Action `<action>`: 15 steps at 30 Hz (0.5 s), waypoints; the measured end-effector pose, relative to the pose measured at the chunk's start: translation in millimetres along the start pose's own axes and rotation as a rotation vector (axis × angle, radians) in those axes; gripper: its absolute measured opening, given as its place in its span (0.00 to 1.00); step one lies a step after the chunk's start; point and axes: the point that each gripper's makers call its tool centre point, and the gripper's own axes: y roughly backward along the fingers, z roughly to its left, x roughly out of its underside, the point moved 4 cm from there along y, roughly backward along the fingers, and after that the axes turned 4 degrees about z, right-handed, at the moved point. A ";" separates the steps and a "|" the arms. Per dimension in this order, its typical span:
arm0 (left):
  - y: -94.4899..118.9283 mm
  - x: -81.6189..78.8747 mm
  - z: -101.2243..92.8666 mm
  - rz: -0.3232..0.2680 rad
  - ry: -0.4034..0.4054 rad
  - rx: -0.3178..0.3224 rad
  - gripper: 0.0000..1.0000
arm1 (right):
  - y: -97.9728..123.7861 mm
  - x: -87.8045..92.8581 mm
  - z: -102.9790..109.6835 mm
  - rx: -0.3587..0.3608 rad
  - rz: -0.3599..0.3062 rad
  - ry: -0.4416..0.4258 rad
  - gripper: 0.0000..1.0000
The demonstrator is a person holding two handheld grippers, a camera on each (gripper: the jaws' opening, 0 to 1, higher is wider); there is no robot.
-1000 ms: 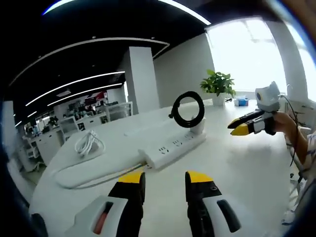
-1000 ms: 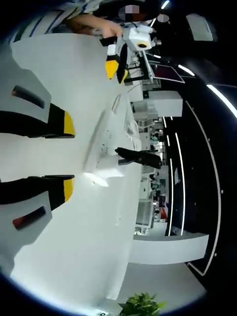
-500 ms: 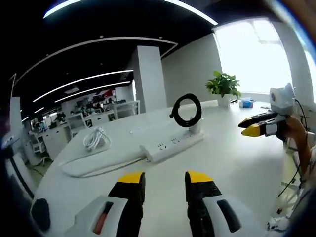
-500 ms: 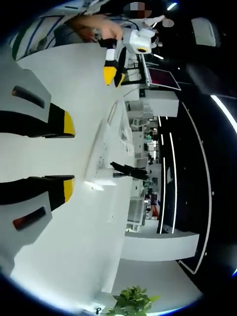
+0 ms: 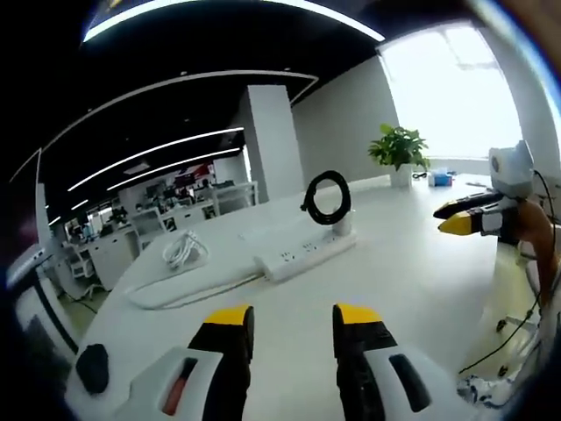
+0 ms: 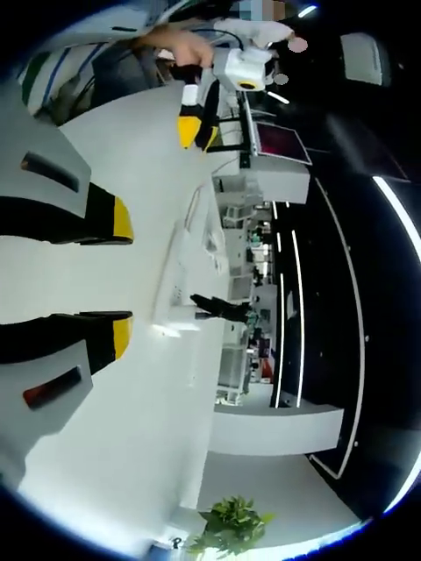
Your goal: Straighten the power strip on the desk, plug the charger into it
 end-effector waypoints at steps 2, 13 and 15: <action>2.3 -0.4 -3.9 -0.011 0.009 0.013 0.36 | 3.5 0.9 0.9 0.006 0.000 -0.004 0.29; 16.6 -0.5 -17.9 -0.029 0.004 0.021 0.37 | 20.8 2.8 5.2 0.041 0.000 0.000 0.30; 18.6 -0.9 -19.2 -0.033 0.001 0.016 0.37 | 22.9 3.1 5.4 0.048 -0.001 0.002 0.30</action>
